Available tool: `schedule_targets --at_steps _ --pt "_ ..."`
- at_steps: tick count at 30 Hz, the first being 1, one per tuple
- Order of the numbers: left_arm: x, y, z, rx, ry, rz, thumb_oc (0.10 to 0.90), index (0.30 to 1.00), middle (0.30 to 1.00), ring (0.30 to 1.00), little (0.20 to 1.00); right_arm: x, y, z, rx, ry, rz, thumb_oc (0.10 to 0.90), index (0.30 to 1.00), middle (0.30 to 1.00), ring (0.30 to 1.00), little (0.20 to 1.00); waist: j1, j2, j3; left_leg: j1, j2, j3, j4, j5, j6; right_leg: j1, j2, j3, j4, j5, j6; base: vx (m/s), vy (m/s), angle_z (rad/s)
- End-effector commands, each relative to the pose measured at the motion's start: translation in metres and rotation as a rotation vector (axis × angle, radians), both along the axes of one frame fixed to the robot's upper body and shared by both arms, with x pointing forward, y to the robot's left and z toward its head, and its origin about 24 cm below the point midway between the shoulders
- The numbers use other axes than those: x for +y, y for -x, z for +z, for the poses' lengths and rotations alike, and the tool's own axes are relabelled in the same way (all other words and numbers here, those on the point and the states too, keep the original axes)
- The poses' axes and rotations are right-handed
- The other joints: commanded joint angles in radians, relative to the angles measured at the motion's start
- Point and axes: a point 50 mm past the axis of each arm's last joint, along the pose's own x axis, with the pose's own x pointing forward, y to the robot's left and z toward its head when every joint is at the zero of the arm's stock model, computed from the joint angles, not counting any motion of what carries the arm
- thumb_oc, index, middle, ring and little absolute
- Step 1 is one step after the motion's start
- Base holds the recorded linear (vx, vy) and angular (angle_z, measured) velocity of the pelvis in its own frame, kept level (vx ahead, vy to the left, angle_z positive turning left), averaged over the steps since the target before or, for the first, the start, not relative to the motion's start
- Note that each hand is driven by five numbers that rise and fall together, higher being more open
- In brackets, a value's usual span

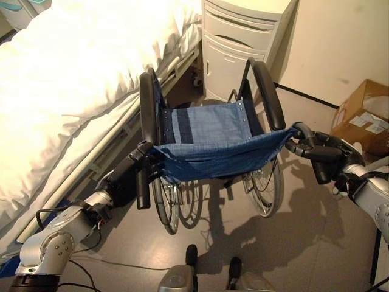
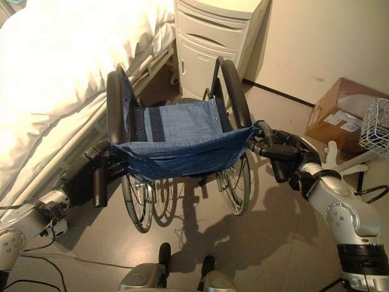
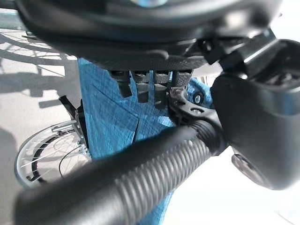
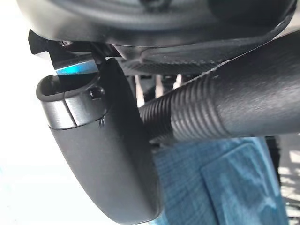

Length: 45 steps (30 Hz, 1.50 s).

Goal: Push the wheelchair next to the bed

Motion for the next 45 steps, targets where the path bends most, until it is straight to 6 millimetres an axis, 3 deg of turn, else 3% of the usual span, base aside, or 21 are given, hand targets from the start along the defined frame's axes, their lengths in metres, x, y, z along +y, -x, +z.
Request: schedule_targets --at_steps 1,8,14,19,24,28,29,31,34,35,37,38,39,42,44,45 --pt "0.106 0.024 0.118 -0.544 -0.201 0.470 0.800 0.900 0.900 0.900 0.900 -0.095 0.030 0.081 -0.400 0.072 -0.541 0.800 0.900 0.900 0.900 0.900 0.027 0.026 -0.276 0.055 0.025 0.078 0.029 -0.089 -0.084 -0.058 0.003 -0.002 0.046 -0.001 0.034 0.01 -0.008 0.03" --pt "0.117 0.030 0.115 -0.522 -0.189 0.525 0.800 0.900 0.900 0.900 0.900 -0.105 0.036 0.077 -0.352 0.129 -0.599 0.800 0.900 0.900 0.900 0.900 0.030 0.023 -0.277 0.052 0.027 0.078 0.027 -0.085 -0.086 -0.060 0.005 -0.004 0.042 0.001 0.032 0.00 -0.007 0.07" --pt "0.116 0.029 0.114 -0.515 -0.186 0.527 0.800 0.900 0.900 0.900 0.900 -0.123 0.047 0.087 -0.300 0.302 -0.797 0.800 0.900 0.900 0.900 0.900 0.034 0.021 -0.273 0.052 0.026 0.074 0.027 -0.084 -0.087 -0.060 0.005 -0.005 0.042 0.001 0.032 0.01 -0.008 0.11" --pt "0.110 0.028 0.111 -0.505 -0.173 0.526 0.800 0.900 0.900 0.900 0.900 -0.116 0.046 0.094 -0.332 0.291 -0.766 0.800 0.900 0.900 0.900 0.900 0.039 0.023 -0.269 0.052 0.023 0.068 0.027 -0.084 -0.085 -0.060 0.005 -0.005 0.043 0.000 0.032 0.00 -0.003 -0.11" --pt "0.108 0.032 0.089 -0.429 -0.132 0.532 0.800 0.900 0.900 0.900 0.900 -0.112 0.049 0.076 -0.307 0.236 -0.798 0.800 0.900 0.900 0.900 0.900 0.036 0.024 -0.267 0.053 0.023 0.066 0.022 -0.083 -0.084 -0.063 0.004 -0.006 0.045 0.001 0.034 0.00 0.004 -0.05" --pt "0.110 0.037 0.051 -0.282 -0.095 0.543 0.800 0.900 0.900 0.900 0.900 -0.132 0.063 0.042 -0.182 0.215 -0.932 0.800 0.900 0.900 0.900 0.900 0.037 0.027 -0.263 0.050 0.023 0.068 0.023 -0.083 -0.085 -0.067 0.002 -0.011 0.047 0.002 0.037 -0.02 0.015 0.03" --pt "0.109 0.040 0.030 -0.195 -0.090 0.552 0.800 0.900 0.900 0.900 0.900 -0.143 0.072 0.018 -0.081 0.204 -0.983 0.800 0.900 0.900 0.900 0.900 0.039 0.027 -0.258 0.048 0.023 0.068 0.024 -0.083 -0.085 -0.069 0.000 -0.015 0.048 0.004 0.039 -0.03 0.014 0.03" --pt "0.111 0.043 0.022 -0.158 -0.111 0.570 0.800 0.900 0.900 0.900 0.900 -0.147 0.077 0.008 -0.041 0.203 -0.997 0.800 0.900 0.900 0.900 0.900 0.040 0.028 -0.256 0.047 0.023 0.068 0.025 -0.083 -0.084 -0.069 -0.001 -0.016 0.048 0.004 0.040 -0.03 0.011 0.04" --pt "0.116 0.059 -0.026 0.048 -0.171 0.648 0.800 0.900 0.900 0.900 0.900 -0.145 0.094 -0.055 0.212 0.206 -1.024 0.800 0.900 0.900 0.900 0.900 0.034 0.028 -0.249 0.045 0.020 0.066 0.022 -0.079 -0.078 -0.073 -0.004 -0.016 0.050 0.007 0.043 -0.03 0.025 0.06" --pt "0.115 0.061 -0.034 0.072 -0.171 0.656 0.800 0.900 0.900 0.900 0.900 -0.143 0.098 -0.067 0.259 0.203 -1.026 0.800 0.900 0.900 0.900 0.900 0.033 0.028 -0.248 0.045 0.020 0.066 0.021 -0.078 -0.077 -0.073 -0.003 -0.015 0.050 0.007 0.043 0.00 0.000 0.00" --pt "0.104 0.074 -0.079 0.228 -0.128 0.692 0.800 0.900 0.900 0.900 0.900 -0.128 0.121 -0.127 0.459 0.143 -1.013 0.800 0.900 0.900 0.900 0.900 0.030 0.031 -0.243 0.052 0.020 0.067 0.018 -0.081 -0.074 -0.067 -0.002 -0.013 0.048 0.005 0.042 -0.01 0.012 -0.02" --pt "0.101 0.076 -0.086 0.252 -0.117 0.693 0.800 0.900 0.900 0.900 0.900 -0.124 0.124 -0.137 0.487 0.127 -1.011 0.800 0.900 0.900 0.900 0.900 0.030 0.031 -0.243 0.049 0.019 0.067 0.018 -0.078 -0.074 -0.070 -0.003 -0.012 0.047 0.009 0.042 0.00 0.021 -0.05" --pt "0.086 0.084 -0.116 0.357 -0.070 0.712 0.800 0.900 0.900 0.900 0.900 -0.106 0.139 -0.173 0.601 0.063 -1.004 0.800 0.900 0.900 0.900 0.900 0.030 0.031 -0.239 0.055 0.018 0.064 0.016 -0.081 -0.071 -0.065 -0.003 -0.014 0.047 0.010 0.042 -0.01 0.014 -0.06" --pt "0.064 0.096 -0.155 0.496 -0.010 0.711 0.800 0.900 0.900 0.900 0.900 -0.078 0.152 -0.210 0.748 -0.001 -0.950 0.800 0.900 0.900 0.900 0.900 0.028 0.030 -0.241 0.052 0.015 0.064 0.012 -0.080 -0.067 -0.070 -0.005 -0.016 0.047 0.015 0.041 0.00 0.005 -0.02" --pt "0.033 0.116 -0.196 0.666 0.071 0.735 0.800 0.900 0.900 0.900 0.900 -0.052 0.174 -0.245 0.891 -0.087 -0.916 0.800 0.900 0.900 0.900 0.900 0.030 0.033 -0.244 0.052 0.014 0.061 0.009 -0.080 -0.064 -0.074 -0.006 -0.018 0.052 0.014 0.041 0.00 0.000 0.00" --pt "0.023 0.122 -0.207 0.729 0.087 0.733 0.800 0.900 0.900 0.900 0.900 -0.042 0.180 -0.255 0.947 -0.134 -0.910 0.800 0.900 0.900 0.900 0.900 0.031 0.033 -0.244 0.051 0.013 0.062 0.008 -0.081 -0.063 -0.075 -0.006 -0.020 0.053 0.013 0.040 0.00 0.000 0.00"
